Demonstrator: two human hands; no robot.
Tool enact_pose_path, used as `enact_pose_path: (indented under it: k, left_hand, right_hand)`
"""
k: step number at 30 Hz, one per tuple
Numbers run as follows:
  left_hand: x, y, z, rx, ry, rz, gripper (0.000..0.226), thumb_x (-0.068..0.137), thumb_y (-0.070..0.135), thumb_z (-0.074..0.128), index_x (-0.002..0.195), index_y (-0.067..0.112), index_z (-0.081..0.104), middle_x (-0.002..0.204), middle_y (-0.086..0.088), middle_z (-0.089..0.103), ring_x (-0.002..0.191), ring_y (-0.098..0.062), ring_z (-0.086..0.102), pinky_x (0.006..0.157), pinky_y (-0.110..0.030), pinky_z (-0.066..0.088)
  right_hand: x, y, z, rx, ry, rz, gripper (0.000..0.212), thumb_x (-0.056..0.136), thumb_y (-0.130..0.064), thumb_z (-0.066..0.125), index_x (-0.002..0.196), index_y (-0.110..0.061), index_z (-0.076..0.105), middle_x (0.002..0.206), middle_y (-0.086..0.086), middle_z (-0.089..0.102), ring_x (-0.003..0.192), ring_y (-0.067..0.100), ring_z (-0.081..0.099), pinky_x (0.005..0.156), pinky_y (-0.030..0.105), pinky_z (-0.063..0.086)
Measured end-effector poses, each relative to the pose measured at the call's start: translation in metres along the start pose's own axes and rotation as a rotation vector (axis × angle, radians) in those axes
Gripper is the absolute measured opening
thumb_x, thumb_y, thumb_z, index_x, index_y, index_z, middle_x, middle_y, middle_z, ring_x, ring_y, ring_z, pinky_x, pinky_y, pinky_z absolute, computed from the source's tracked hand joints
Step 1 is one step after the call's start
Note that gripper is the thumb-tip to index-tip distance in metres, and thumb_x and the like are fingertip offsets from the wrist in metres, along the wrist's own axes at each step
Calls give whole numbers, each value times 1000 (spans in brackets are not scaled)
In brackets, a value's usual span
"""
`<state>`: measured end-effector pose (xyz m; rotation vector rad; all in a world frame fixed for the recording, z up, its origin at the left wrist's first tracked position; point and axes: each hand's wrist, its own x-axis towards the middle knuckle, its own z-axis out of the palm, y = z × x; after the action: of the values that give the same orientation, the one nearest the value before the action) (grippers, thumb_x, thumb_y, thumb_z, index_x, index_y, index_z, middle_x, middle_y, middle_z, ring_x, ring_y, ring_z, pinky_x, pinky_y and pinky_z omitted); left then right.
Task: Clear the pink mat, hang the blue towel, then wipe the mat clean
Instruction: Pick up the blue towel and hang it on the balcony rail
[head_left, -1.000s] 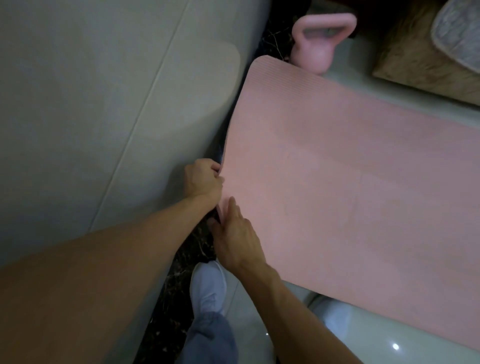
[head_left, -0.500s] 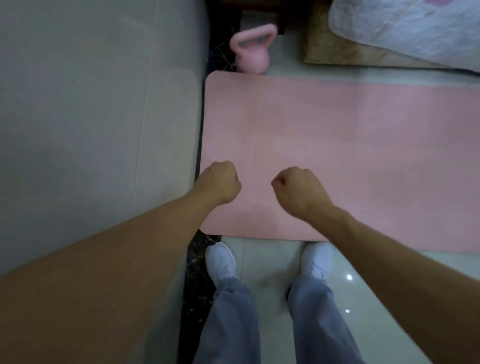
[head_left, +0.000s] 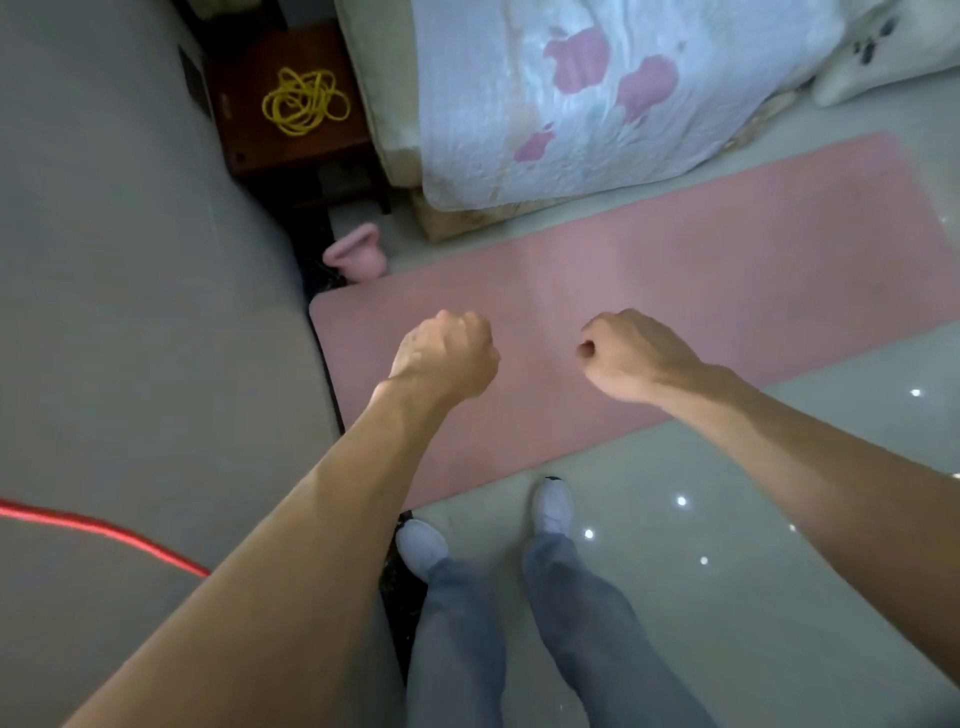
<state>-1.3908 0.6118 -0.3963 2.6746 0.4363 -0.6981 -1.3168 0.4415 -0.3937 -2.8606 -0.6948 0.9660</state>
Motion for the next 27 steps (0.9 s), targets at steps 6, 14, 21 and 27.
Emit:
enact_pose_path:
  k: [6, 14, 21, 27]
  left_hand:
    - [-65, 89, -67, -77, -6, 26, 31, 93, 19, 44, 115, 13, 64, 113, -16, 65, 101, -37, 61, 84, -38, 48]
    - [-127, 159, -145, -88, 116, 153, 27, 92, 26, 47, 105, 17, 68, 111, -12, 67, 101, -35, 62, 88, -41, 51]
    - [-169, 171, -164, 133, 98, 332, 30, 98, 31, 45, 111, 15, 66, 112, -9, 67, 100, -31, 63, 82, -36, 49]
    - [-190, 204, -157, 227, 0, 474, 34, 100, 32, 41, 117, 12, 64, 115, -11, 66, 102, -30, 62, 85, -38, 52]
  right_hand:
    - [-77, 56, -78, 135, 55, 63, 33, 90, -16, 46, 58, -8, 42, 59, 8, 45, 63, 33, 47, 51, 31, 30]
    - [-167, 103, -154, 237, 186, 28, 32, 90, -22, 50, 89, 6, 65, 92, 24, 68, 87, 40, 61, 78, 43, 52]
    - [-238, 108, -162, 189, 298, 65, 33, 90, -27, 49, 81, -1, 67, 81, 16, 69, 78, 36, 63, 72, 43, 53]
    - [-299, 130, -157, 226, 320, 191, 32, 92, -30, 47, 90, -9, 70, 91, 11, 70, 83, 32, 64, 77, 42, 55]
